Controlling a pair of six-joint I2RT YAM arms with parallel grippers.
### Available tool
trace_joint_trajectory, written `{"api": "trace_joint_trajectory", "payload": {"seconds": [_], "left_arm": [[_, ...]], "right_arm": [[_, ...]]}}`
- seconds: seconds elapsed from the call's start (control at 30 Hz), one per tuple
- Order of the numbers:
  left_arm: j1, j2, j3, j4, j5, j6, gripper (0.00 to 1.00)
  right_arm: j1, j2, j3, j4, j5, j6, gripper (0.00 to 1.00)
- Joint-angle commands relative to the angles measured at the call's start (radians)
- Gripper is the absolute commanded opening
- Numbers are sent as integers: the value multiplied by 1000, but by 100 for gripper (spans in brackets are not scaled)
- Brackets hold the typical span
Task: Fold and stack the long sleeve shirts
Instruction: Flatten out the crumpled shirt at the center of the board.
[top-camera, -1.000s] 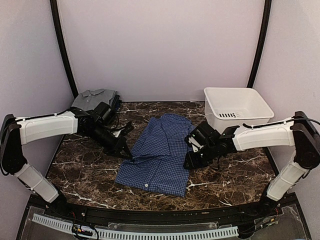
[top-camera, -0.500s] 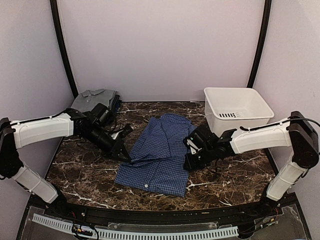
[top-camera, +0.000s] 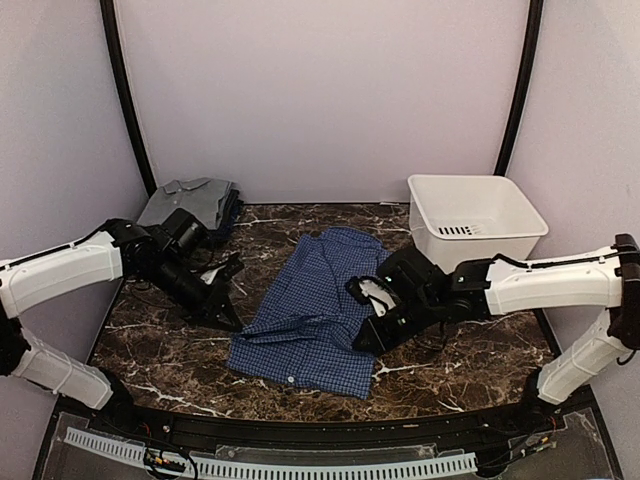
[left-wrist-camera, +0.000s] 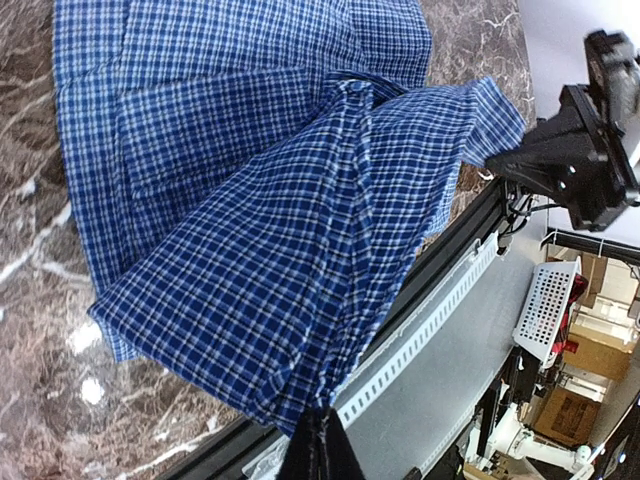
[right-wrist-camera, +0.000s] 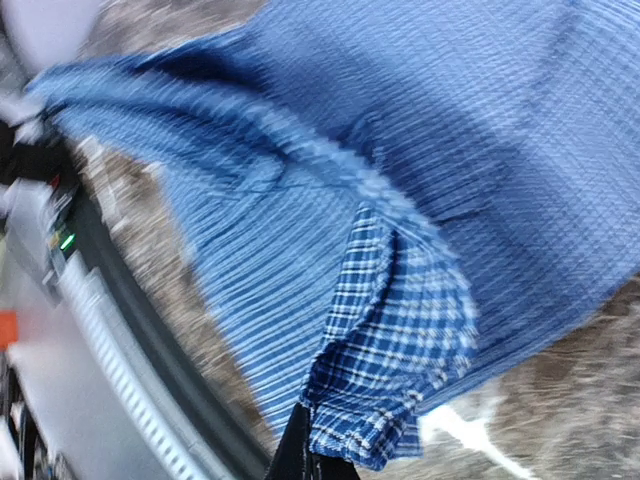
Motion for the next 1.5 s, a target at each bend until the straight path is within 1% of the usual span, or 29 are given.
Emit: {"api": "trace_joint_trajectory", "payload": {"seconds": [0.0, 0.1, 0.17, 0.23, 0.3, 0.37, 0.4, 0.43, 0.47, 0.5, 0.57, 0.63, 0.73, 0.77, 0.8, 0.83, 0.87, 0.9, 0.93, 0.97, 1.0, 1.03, 1.07, 1.17, 1.3, 1.47], "left_arm": [[-4, -108, -48, -142, -66, -98, 0], [-4, -182, -77, -199, -151, -164, 0], [-4, -227, -96, -243, -185, -204, 0], [-4, -271, -121, -261, -203, -248, 0], [-4, -319, -158, -263, -200, -285, 0], [-4, -363, -195, -263, -197, -308, 14], [-4, -384, -210, -264, -198, -312, 24], [-4, -392, -214, -260, -203, -316, 26], [-4, -401, -207, -259, -209, -315, 32], [-4, -402, -200, -253, -226, -313, 35], [-4, -398, -162, -236, -256, -299, 43], [-4, -381, -115, -208, -284, -274, 46], [-4, -322, -57, -127, -329, -233, 49], [-4, -300, -51, -60, -329, -224, 49], [-4, -250, -44, -28, -331, -209, 49], [-4, -221, -39, 40, -331, -201, 49], [-4, -157, -26, 108, -330, -179, 48], [-3, -125, -20, 141, -334, -169, 48], [-2, -54, -2, 204, -348, -150, 47], [0, -21, 10, 234, -353, -139, 47], [3, 51, 41, 296, -356, -121, 46], [8, 125, 76, 323, -352, -114, 45], [12, 158, 97, 376, -340, -102, 43], [14, 311, 195, 466, -317, -85, 42], [14, 477, 296, 529, -275, -76, 39], [14, 624, 352, 593, -252, -109, 34]], "right_arm": [[104, -56, -13, 20, -225, -46, 0], [189, -77, -35, 32, -310, -42, 0], [245, -91, -47, 43, -338, -31, 0], [287, -102, -67, 64, -366, -7, 0], [319, -112, -89, 80, -359, 17, 1], [326, -128, -108, 90, -323, 46, 16], [324, -141, -113, 89, -291, 58, 22], [323, -155, -112, 81, -247, 70, 30], [319, -170, -108, 63, -187, 82, 38], [308, -179, -100, 44, -136, 92, 43], [261, -192, -85, -3, -56, 108, 47], [201, -202, -79, -40, 44, 121, 50], [83, -176, -61, -52, 167, 131, 48], [39, -154, -46, -44, 193, 127, 48], [-2, -128, -25, -38, 240, 123, 47], [-35, -95, 2, -32, 278, 119, 47], [-63, -48, 25, -23, 324, 113, 46], [-87, -10, 49, -12, 358, 108, 45], [-117, 33, 75, -6, 375, 105, 42], [-141, 73, 102, 0, 380, 98, 39], [-160, 116, 131, 8, 387, 86, 37], [-174, 154, 165, 19, 392, 77, 36], [-192, 193, 191, 25, 394, 70, 33], [-219, 301, 263, 22, 365, 59, 25], [-240, 404, 323, 15, 360, 50, 23], [-280, 532, 415, 2, 321, 19, 18]]}}
